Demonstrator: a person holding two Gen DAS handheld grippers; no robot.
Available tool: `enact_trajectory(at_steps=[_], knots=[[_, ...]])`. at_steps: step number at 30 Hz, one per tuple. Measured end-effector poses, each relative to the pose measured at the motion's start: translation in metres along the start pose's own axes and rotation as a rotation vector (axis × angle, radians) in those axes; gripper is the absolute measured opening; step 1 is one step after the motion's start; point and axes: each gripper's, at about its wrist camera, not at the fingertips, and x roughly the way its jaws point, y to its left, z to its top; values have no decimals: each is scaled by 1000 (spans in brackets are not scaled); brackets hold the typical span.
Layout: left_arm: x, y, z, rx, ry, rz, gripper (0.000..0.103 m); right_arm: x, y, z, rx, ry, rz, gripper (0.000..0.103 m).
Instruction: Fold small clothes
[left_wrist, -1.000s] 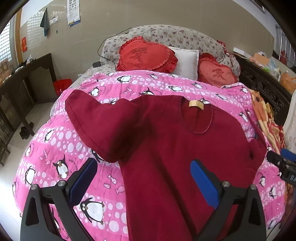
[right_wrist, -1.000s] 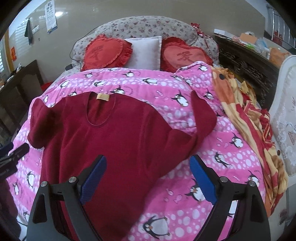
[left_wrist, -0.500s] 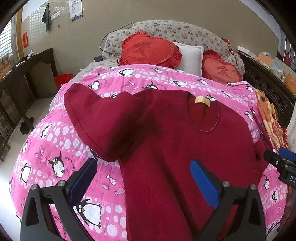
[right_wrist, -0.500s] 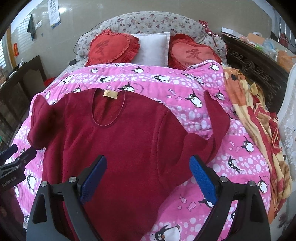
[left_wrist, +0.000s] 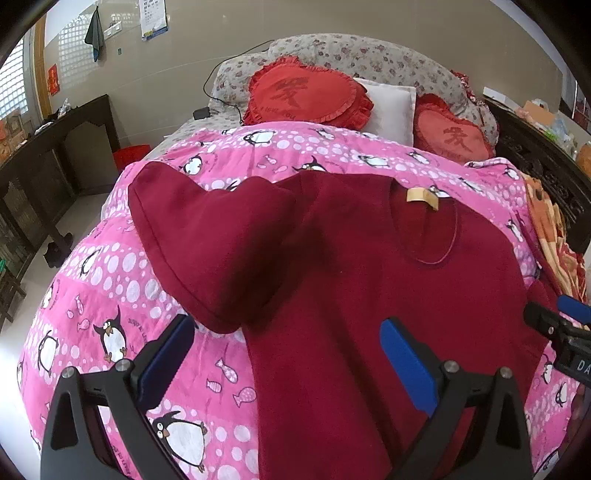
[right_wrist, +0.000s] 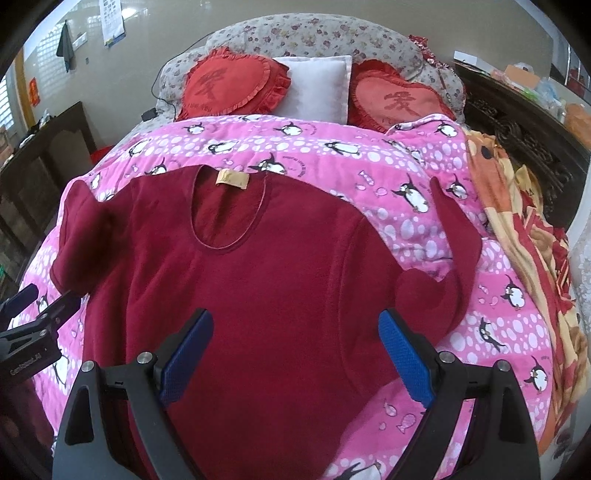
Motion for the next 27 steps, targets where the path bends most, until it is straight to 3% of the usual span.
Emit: enact_trajectory(at_steps=[18,21,27], knots=[[16,0,-1,-18,27,5,102,26,12,0,8,35,10,70],[15,-2,0,-14,22,-11,102,24,7,-1,49,37,6,70],[11,-8,5,13,12,-16,102,10,-15,0,170,98,92,70]])
